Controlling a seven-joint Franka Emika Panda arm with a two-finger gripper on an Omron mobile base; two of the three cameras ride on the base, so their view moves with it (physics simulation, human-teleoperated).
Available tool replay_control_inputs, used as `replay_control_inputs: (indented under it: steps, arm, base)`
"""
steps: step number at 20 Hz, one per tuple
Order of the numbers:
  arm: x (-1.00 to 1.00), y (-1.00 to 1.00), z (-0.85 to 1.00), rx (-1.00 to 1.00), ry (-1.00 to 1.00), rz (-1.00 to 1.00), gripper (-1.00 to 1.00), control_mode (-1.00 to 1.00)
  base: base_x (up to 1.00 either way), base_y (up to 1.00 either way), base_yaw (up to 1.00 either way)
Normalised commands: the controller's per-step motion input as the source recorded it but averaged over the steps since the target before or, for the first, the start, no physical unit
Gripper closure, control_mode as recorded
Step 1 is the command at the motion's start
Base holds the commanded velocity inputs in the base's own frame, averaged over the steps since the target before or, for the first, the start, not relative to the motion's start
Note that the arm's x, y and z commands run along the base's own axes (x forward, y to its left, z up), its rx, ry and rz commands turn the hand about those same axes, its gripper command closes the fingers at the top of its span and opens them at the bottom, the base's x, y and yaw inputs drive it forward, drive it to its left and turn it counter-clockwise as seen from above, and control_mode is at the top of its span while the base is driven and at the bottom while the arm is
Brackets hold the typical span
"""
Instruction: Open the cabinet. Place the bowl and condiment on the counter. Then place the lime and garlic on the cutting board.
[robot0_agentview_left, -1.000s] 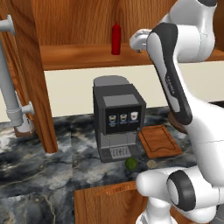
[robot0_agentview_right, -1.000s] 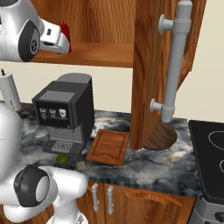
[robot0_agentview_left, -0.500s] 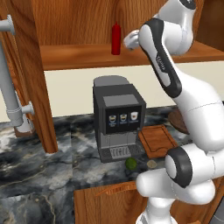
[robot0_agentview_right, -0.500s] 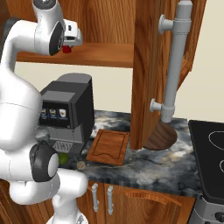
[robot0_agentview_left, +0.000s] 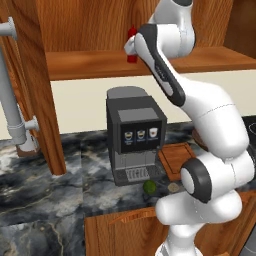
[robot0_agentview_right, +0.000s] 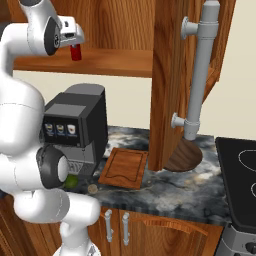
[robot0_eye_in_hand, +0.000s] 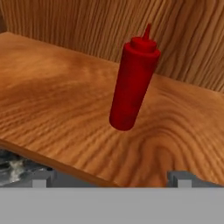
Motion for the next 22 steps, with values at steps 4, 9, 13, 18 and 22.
replay_control_inputs:
  steps: [4, 9, 13, 18, 22]
  arm:
    - [0.16, 0.0, 0.0, 0.12, 0.0, -0.01, -1.0, -1.0]
    - [0.22, 0.0, 0.01, 0.0, -0.11, -0.04, -1.0, -1.0]
    - [0.27, 0.0, 0.0, -0.04, -0.23, -0.05, -1.0, -1.0]
    - [0.16, 0.0, -0.01, 0.0, -0.11, -0.07, -1.0, -1.0]
    - [0.21, 0.0, 0.0, 0.03, 0.0, -0.07, -1.0, -1.0]
  base:
    - [0.0, 0.0, 0.0]
    - [0.0, 0.0, 0.0]
    - [0.0, 0.0, 0.0]
    - [0.0, 0.0, 0.0]
    - [0.0, 0.0, 0.0]
